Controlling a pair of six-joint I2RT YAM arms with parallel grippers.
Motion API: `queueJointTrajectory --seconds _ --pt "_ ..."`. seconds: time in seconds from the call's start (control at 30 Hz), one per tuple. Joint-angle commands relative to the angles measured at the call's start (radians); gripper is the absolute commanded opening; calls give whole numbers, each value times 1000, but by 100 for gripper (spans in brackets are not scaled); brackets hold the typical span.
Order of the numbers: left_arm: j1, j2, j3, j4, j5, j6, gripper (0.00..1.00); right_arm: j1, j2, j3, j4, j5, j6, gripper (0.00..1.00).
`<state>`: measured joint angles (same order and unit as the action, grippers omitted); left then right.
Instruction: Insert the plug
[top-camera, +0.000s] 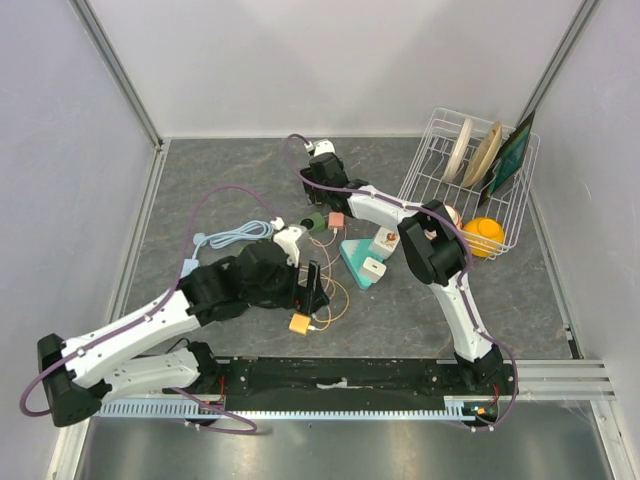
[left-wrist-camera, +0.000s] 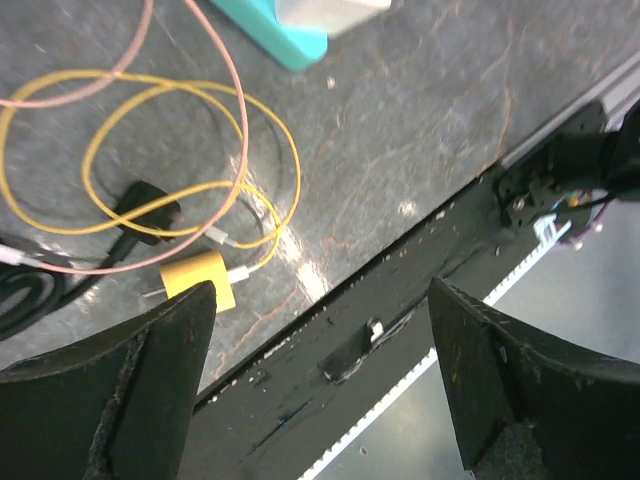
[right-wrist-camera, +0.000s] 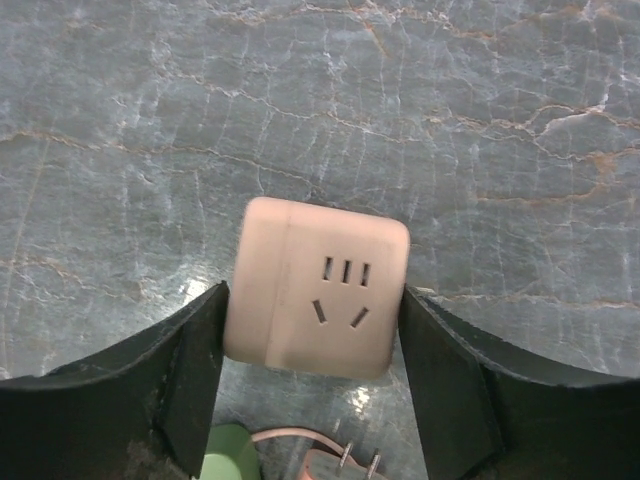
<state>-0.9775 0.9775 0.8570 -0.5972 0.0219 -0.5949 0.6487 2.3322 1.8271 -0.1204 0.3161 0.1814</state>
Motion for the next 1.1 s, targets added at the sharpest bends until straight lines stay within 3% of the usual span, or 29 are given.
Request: queueJointTrajectory --seconds 0.0,0.27,0.33,0.73,1.07 --pt "22 -69 79 -72 -175 21 93 -4 19 38 1 -5 -5 67" --pt "154 -138 79 -108 -244 20 93 -6 -65 -8 13 -25 -13 8" --pt "203 -154 82 -108 -228 27 93 -7 -108 -23 16 -38 -11 2" --pt "332 -172 77 -24 -197 52 92 -12 -426 -228 51 -146 30 0" --pt "350 -65 102 126 -85 1 91 -14 -804 -583 86 -283 173 0"
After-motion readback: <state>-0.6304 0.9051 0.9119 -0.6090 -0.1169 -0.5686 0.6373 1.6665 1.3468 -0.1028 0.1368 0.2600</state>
